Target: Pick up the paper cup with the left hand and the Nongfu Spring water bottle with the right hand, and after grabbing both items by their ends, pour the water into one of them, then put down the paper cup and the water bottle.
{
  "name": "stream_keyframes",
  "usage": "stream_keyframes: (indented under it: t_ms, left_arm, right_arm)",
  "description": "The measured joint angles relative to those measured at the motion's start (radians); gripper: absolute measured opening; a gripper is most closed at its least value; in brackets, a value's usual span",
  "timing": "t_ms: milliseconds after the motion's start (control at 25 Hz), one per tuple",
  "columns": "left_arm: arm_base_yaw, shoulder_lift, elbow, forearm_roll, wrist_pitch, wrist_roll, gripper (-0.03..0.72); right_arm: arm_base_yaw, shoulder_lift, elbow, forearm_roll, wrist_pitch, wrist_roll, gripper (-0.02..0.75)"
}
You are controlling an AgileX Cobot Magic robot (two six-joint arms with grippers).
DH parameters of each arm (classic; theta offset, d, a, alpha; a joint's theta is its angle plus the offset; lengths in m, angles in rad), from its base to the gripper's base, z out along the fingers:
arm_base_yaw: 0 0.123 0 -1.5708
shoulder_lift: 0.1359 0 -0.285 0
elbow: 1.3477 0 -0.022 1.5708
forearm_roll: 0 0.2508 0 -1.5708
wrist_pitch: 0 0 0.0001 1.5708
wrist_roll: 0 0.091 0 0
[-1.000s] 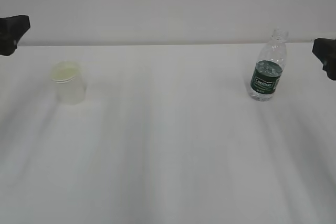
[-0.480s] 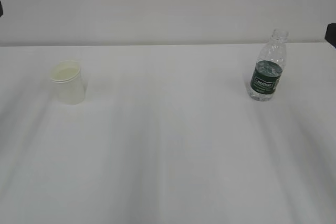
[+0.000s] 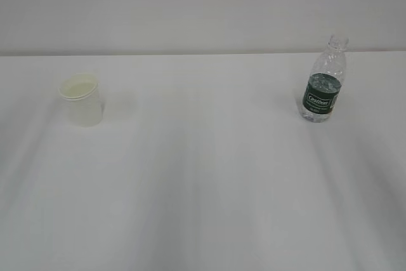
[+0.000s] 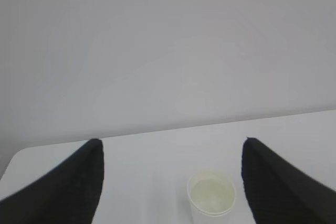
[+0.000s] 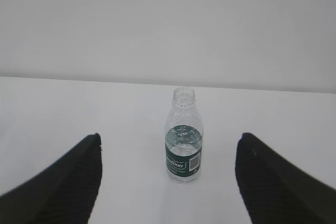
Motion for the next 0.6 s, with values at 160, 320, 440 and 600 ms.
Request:
stream_keyframes:
  t_ms: [160, 320, 440, 600]
  left_arm:
    - [0.0, -0.073, 0.0, -0.002, 0.09, -0.002, 0.587]
    - [-0.012, -0.135, 0.0, -0.005, 0.189, -0.002, 0.587]
    - [-0.047, -0.174, 0.0, -0.007, 0.259, -0.002, 0.587]
    - [-0.1, -0.208, 0.0, -0.007, 0.331, -0.002, 0.587]
  right_arm:
    - [0.0, -0.052, 0.0, -0.002, 0.058, 0.0, 0.592]
    - [0.0, -0.096, 0.0, -0.003, 0.127, 0.0, 0.592]
    - [0.0, -0.132, 0.0, -0.004, 0.18, 0.0, 0.592]
    - [0.0, -0.175, 0.0, -0.006, 0.233, 0.0, 0.592]
